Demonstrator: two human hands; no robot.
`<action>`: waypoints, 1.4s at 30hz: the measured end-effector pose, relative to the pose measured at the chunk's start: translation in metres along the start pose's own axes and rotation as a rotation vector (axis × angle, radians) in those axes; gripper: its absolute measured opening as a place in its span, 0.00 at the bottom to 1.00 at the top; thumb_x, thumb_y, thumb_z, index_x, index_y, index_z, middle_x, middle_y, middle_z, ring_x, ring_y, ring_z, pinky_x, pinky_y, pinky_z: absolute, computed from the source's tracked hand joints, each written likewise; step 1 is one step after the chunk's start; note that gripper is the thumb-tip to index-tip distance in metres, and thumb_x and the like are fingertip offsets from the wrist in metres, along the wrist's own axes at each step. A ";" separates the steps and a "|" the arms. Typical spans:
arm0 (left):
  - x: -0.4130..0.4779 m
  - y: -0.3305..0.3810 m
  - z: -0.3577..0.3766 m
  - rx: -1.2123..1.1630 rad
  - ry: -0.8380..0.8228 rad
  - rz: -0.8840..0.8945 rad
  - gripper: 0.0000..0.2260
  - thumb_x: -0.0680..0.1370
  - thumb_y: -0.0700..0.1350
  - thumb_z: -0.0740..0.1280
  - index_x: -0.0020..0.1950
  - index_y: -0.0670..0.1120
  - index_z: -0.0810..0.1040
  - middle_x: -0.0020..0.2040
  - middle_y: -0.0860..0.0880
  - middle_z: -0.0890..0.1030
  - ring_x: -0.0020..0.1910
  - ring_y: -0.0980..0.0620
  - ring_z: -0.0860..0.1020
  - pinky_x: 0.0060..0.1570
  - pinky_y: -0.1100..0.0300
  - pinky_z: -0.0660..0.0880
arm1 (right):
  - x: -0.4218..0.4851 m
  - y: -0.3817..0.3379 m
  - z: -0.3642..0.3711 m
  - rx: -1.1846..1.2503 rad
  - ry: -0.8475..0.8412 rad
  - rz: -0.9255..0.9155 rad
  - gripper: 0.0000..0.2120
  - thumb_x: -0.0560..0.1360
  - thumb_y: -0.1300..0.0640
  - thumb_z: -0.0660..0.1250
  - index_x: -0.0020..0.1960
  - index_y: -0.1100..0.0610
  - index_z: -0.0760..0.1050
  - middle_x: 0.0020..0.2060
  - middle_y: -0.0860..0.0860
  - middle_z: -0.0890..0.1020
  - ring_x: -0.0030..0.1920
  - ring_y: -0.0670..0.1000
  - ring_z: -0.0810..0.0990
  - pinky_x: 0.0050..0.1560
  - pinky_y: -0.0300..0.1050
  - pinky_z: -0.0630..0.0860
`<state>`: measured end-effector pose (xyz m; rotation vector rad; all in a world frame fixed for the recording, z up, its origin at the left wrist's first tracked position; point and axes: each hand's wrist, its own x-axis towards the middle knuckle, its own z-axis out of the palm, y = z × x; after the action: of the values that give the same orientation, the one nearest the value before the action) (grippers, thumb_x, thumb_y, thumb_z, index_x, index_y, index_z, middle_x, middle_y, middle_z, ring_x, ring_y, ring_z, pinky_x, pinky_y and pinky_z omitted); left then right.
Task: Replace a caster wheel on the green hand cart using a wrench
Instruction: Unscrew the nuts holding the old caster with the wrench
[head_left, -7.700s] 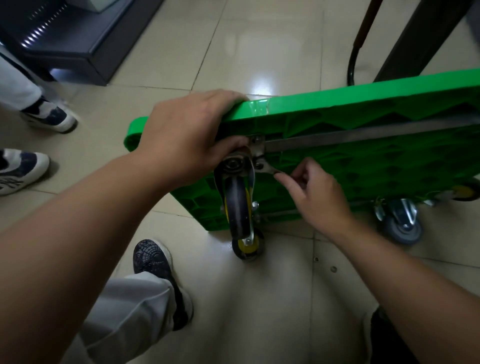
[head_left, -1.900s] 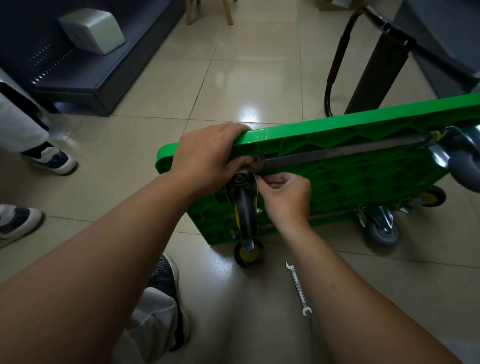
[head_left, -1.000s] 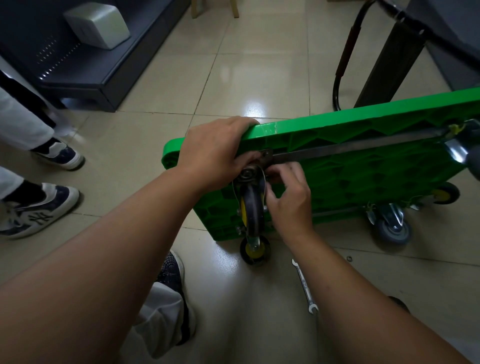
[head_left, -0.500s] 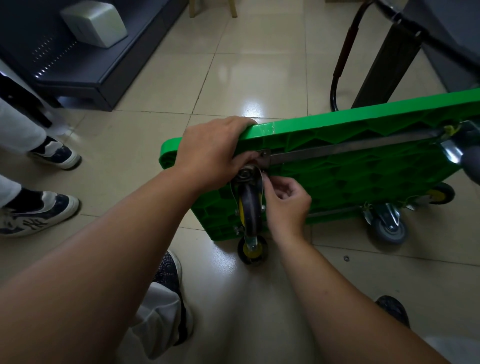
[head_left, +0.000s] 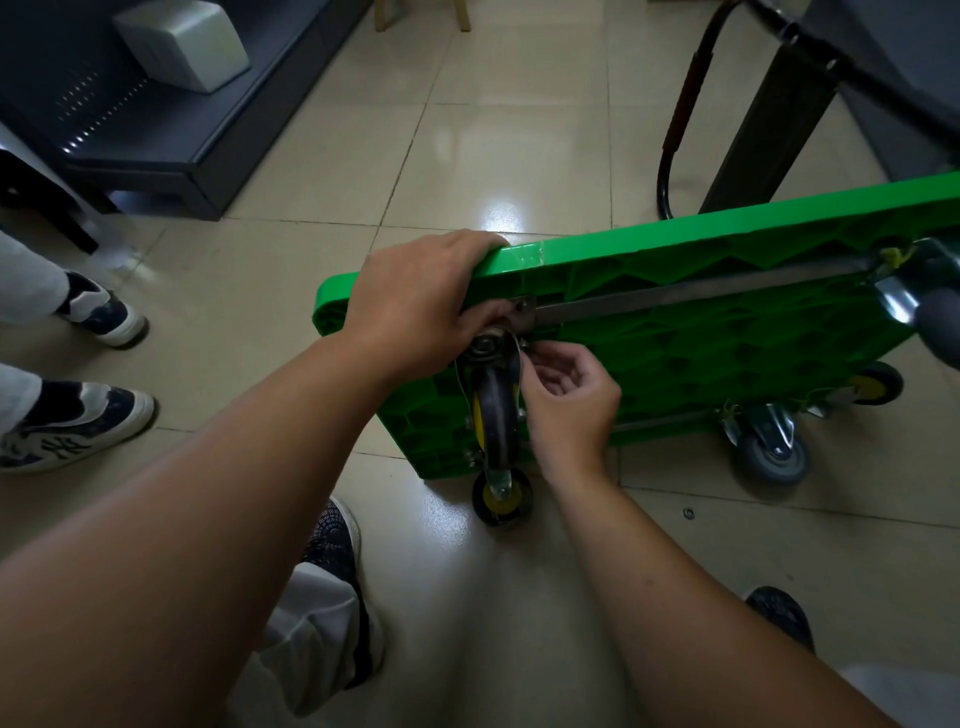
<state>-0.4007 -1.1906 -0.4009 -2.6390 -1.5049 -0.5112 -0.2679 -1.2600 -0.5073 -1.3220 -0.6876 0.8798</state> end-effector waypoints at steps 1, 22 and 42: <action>0.000 0.000 0.000 -0.001 0.001 0.002 0.23 0.78 0.58 0.68 0.71 0.54 0.72 0.64 0.54 0.80 0.60 0.49 0.79 0.52 0.52 0.75 | -0.002 0.000 0.000 0.027 0.011 0.008 0.05 0.73 0.63 0.75 0.47 0.57 0.81 0.40 0.52 0.85 0.42 0.47 0.85 0.43 0.36 0.79; 0.000 0.001 -0.001 0.000 -0.002 -0.002 0.23 0.79 0.58 0.68 0.72 0.53 0.72 0.63 0.54 0.80 0.59 0.47 0.79 0.50 0.52 0.74 | 0.006 0.000 -0.002 -0.389 0.022 -0.110 0.07 0.72 0.57 0.77 0.39 0.54 0.79 0.34 0.50 0.81 0.32 0.42 0.76 0.34 0.31 0.70; 0.001 -0.002 0.002 0.017 0.003 -0.005 0.23 0.78 0.59 0.68 0.71 0.54 0.73 0.63 0.53 0.81 0.59 0.46 0.78 0.47 0.57 0.65 | -0.003 0.164 -0.208 -1.138 -0.057 0.432 0.06 0.74 0.57 0.73 0.44 0.61 0.81 0.41 0.59 0.84 0.42 0.59 0.81 0.43 0.45 0.75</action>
<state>-0.4009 -1.1879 -0.4027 -2.6214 -1.5091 -0.5001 -0.1187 -1.3673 -0.6986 -2.5343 -1.0263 0.8783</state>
